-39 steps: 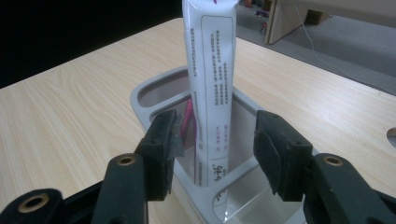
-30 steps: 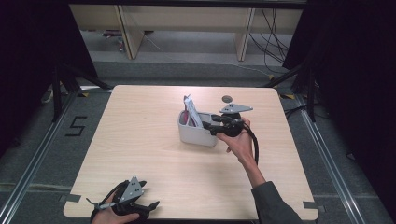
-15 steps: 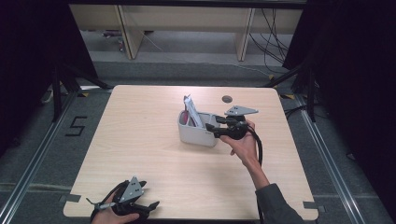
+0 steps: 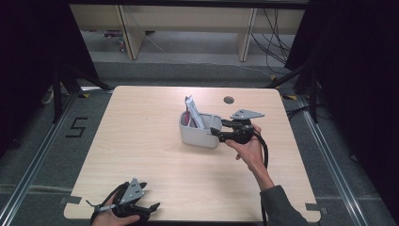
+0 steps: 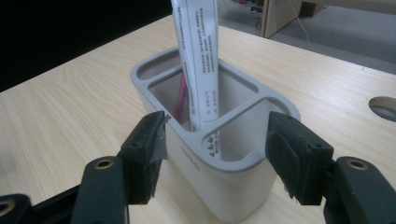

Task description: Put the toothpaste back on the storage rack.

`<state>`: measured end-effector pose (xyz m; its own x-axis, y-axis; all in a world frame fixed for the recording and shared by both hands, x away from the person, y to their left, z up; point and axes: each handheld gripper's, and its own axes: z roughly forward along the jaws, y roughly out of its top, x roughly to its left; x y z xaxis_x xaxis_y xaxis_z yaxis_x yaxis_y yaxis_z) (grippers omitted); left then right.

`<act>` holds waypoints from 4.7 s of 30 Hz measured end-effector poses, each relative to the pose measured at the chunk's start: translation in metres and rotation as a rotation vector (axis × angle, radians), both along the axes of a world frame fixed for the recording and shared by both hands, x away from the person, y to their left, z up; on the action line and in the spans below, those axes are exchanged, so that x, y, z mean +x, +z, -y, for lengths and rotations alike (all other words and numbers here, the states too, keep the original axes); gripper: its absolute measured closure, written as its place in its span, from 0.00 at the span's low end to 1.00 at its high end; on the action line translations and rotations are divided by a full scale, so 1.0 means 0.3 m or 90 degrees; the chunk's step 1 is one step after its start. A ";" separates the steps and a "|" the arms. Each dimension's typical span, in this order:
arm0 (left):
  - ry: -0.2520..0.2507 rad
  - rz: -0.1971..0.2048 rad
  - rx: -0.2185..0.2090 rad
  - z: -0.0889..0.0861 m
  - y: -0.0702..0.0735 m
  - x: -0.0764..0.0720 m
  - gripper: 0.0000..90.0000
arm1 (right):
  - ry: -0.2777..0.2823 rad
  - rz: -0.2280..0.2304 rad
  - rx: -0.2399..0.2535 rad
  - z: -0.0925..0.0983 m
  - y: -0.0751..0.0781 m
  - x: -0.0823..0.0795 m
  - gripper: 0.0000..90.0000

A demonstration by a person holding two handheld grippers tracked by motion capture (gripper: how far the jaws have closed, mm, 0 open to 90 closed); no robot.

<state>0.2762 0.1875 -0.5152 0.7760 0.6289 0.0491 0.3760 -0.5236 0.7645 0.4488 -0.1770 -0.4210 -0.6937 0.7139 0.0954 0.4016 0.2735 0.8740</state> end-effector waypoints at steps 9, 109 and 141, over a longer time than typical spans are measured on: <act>0.004 0.002 0.010 -0.002 0.004 0.001 0.18 | -0.018 -0.013 0.003 0.023 -0.018 -0.018 0.35; -0.001 0.007 0.021 -0.014 0.002 -0.003 0.18 | -0.003 -0.133 -0.077 0.183 -0.224 -0.404 0.20; -0.003 0.002 0.015 -0.010 0.003 -0.007 0.18 | 0.009 -0.146 -0.121 0.235 -0.266 -0.503 0.19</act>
<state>0.2741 0.1904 -0.5142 0.7785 0.6242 0.0660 0.3716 -0.5432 0.7529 0.2977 -0.2475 -0.5010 -0.6798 0.7242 0.1155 0.5772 0.4312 0.6934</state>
